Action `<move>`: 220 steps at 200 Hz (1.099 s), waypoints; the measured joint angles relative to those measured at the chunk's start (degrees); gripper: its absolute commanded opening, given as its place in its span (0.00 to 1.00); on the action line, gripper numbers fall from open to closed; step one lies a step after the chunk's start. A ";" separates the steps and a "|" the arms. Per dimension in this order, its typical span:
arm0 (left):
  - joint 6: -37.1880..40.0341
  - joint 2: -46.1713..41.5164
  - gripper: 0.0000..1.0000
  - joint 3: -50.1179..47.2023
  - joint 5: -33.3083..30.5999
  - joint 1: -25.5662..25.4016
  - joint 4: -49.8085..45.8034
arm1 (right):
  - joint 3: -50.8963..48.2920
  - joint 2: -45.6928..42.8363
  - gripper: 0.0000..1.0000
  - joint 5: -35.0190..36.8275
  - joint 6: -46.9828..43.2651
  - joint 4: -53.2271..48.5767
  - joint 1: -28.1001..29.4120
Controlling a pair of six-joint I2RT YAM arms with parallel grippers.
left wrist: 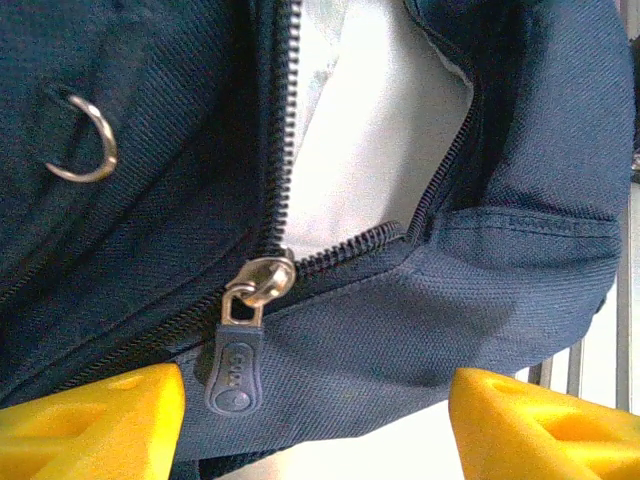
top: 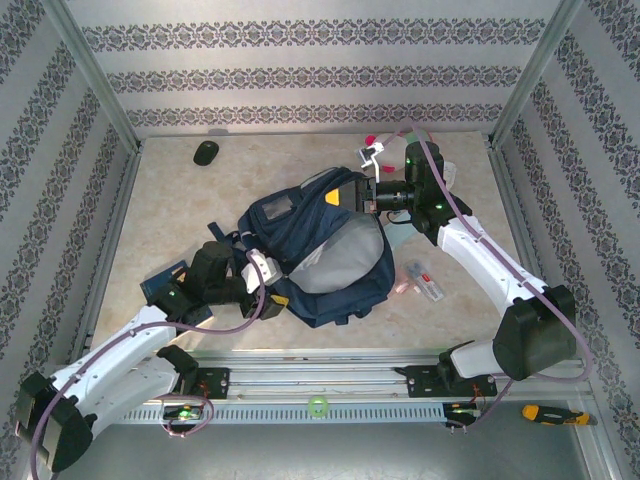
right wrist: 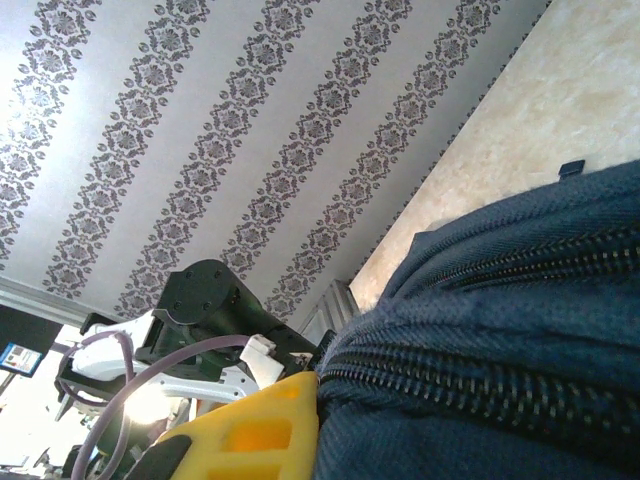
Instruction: Pack the student bag
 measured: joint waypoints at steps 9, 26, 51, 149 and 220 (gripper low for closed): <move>-0.15 0.35 0.68 -0.07 0.00 0.00 0.00 | 0.00 0.00 0.00 0.00 0.00 -0.02 0.00; -1.16 1.86 0.67 -0.26 -0.07 0.00 1.03 | 0.00 0.00 0.00 0.00 0.00 -0.13 0.00; -2.62 4.98 0.53 -0.28 -0.68 0.00 3.87 | 0.00 0.00 0.00 0.00 0.00 -0.20 0.00; -3.54 8.87 0.15 -0.33 -2.54 -0.02 11.58 | -0.15 -0.59 0.00 0.42 0.00 -0.15 0.00; -0.70 6.05 0.00 -0.33 -5.73 -0.07 9.22 | -1.05 -0.87 0.00 0.46 -0.04 -0.39 -0.76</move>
